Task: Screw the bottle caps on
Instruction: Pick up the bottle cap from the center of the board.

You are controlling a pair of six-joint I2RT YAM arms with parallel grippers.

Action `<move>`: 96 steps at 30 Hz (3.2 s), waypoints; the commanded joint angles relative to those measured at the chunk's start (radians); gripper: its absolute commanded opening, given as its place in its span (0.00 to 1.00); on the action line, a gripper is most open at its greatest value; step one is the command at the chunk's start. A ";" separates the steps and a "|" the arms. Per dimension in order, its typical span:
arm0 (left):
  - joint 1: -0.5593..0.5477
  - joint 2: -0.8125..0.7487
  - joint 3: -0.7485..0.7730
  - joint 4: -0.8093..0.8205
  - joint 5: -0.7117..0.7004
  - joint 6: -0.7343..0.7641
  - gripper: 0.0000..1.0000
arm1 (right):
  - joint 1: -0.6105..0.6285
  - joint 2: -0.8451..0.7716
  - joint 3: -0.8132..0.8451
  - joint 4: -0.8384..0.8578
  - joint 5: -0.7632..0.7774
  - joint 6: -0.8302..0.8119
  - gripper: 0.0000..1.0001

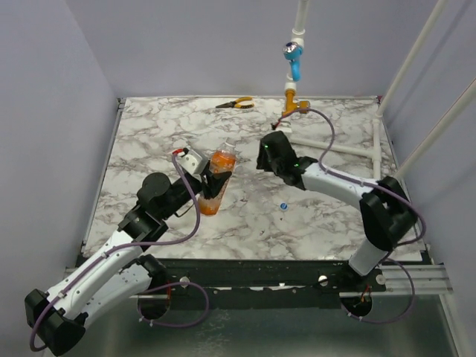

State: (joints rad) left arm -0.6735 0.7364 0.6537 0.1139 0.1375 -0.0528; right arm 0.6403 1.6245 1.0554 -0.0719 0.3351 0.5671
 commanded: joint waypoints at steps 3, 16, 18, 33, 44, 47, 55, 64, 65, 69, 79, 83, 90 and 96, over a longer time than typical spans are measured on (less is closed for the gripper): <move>0.018 -0.025 -0.020 0.049 -0.052 -0.020 0.07 | 0.055 0.294 0.364 -0.084 0.284 -0.195 0.49; 0.032 -0.049 -0.033 0.059 -0.050 -0.019 0.07 | -0.070 0.764 0.894 -0.232 0.209 -0.325 0.56; 0.033 -0.054 -0.037 0.060 -0.051 -0.019 0.07 | -0.108 0.805 0.931 -0.271 0.175 -0.300 0.56; 0.055 -0.037 -0.067 0.080 -0.041 -0.026 0.07 | -0.176 0.784 0.827 -0.062 -0.046 -0.273 0.54; 0.070 -0.031 -0.070 0.086 -0.023 -0.033 0.06 | -0.220 0.927 1.009 -0.176 -0.029 -0.216 0.56; 0.073 -0.026 -0.073 0.090 -0.018 -0.037 0.06 | -0.222 0.927 0.994 -0.164 -0.045 -0.212 0.56; 0.083 -0.016 -0.073 0.104 -0.004 -0.049 0.06 | -0.220 0.944 0.967 -0.136 -0.092 -0.221 0.47; 0.089 -0.014 -0.074 0.109 0.002 -0.057 0.06 | -0.187 0.863 0.820 -0.081 -0.001 -0.252 0.29; 0.088 -0.015 -0.075 0.109 0.004 -0.057 0.06 | -0.174 0.838 0.781 -0.060 0.014 -0.262 0.29; 0.091 -0.022 -0.077 0.109 0.006 -0.058 0.06 | -0.148 0.718 0.627 -0.011 0.048 -0.241 0.29; 0.091 -0.028 -0.078 0.110 0.020 -0.072 0.06 | -0.103 0.525 0.404 0.024 0.117 -0.260 0.30; 0.091 -0.026 -0.076 0.114 0.024 -0.072 0.06 | -0.093 0.463 0.353 0.045 0.143 -0.290 0.30; 0.091 -0.033 -0.077 0.115 0.021 -0.078 0.06 | -0.043 0.399 0.376 0.055 0.141 -0.392 0.31; 0.091 -0.035 -0.072 0.114 0.024 -0.085 0.06 | -0.022 0.353 0.367 -0.013 0.155 -0.354 0.31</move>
State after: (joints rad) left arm -0.5884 0.7155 0.5861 0.2008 0.1352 -0.1230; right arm 0.6048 2.0399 1.4311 -0.0330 0.4522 0.2020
